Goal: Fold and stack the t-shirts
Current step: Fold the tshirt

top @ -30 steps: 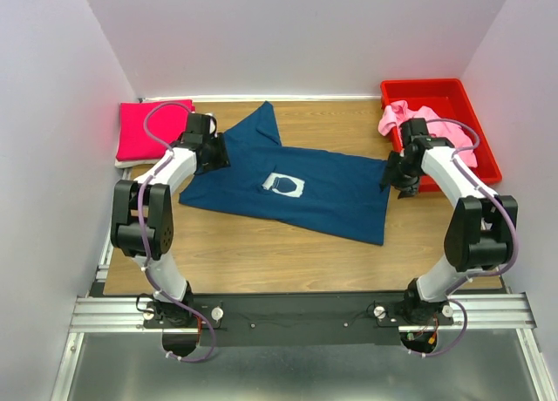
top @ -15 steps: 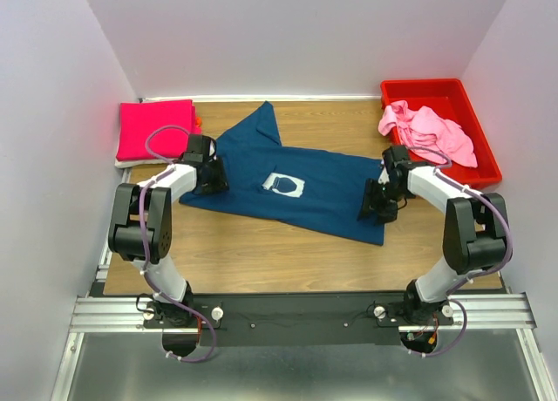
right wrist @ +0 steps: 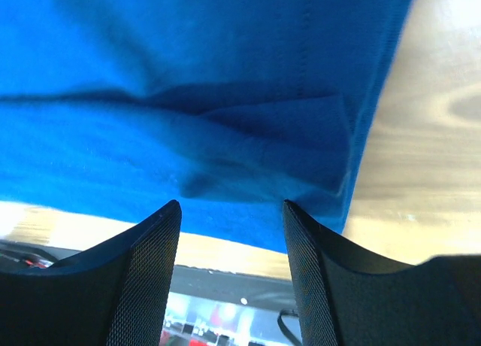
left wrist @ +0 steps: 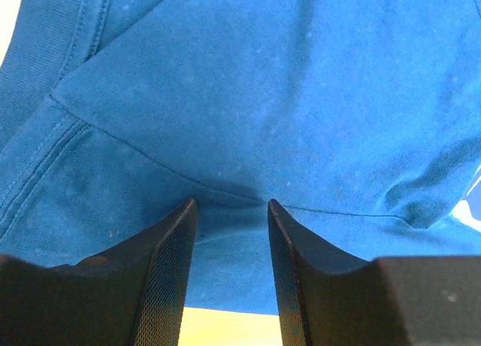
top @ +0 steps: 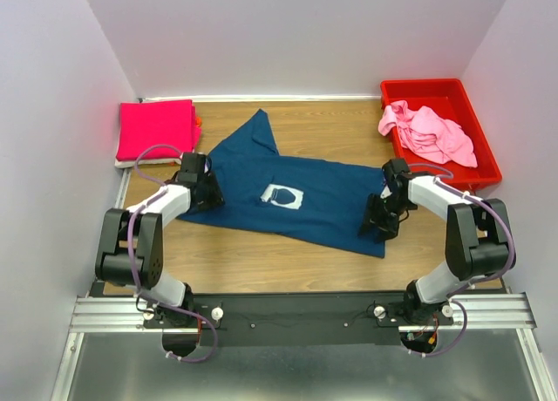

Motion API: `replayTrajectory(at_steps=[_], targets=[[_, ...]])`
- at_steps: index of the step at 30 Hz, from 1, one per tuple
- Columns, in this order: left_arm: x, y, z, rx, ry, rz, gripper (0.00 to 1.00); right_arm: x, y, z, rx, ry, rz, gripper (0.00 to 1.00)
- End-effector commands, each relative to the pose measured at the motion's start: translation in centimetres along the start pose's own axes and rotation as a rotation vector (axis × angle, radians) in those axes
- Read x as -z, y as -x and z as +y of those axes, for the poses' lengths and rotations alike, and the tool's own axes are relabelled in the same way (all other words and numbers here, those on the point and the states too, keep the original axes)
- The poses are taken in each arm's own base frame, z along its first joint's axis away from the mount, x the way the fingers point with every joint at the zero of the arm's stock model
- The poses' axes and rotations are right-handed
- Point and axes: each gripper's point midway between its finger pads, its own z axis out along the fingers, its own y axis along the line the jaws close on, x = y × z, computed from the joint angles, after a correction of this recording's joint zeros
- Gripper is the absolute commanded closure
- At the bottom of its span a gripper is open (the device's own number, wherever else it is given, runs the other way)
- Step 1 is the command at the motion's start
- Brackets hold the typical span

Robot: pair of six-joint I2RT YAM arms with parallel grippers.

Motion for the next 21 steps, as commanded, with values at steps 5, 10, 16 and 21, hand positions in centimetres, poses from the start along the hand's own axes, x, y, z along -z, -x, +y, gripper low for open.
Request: replayTrajectory(at_steps=[5, 10, 16, 21], targets=[[4.2, -5.3, 2.3, 0.093, 0.094, 0.129, 0.49, 0.5, -3.0, -4.2, -0.053, -0.222, 0.1, 0.35], [6.7, -1.1, -0.6, 0.057, -0.016, 0.016, 0.49, 3.5, 1.6, -1.2, 0.016, -0.169, -0.013, 0.33], [6.9, 5.6, -5.1, -0.037, -0.168, -0.13, 0.49, 4.7, 7.2, 2.4, 0.079, -0.1, -0.097, 0.33], [1.7, 6.1, -6.0, -0.085, -0.201, -0.061, 0.5, 2.6, 9.3, 4.4, 0.091, -0.011, -0.093, 0.33]])
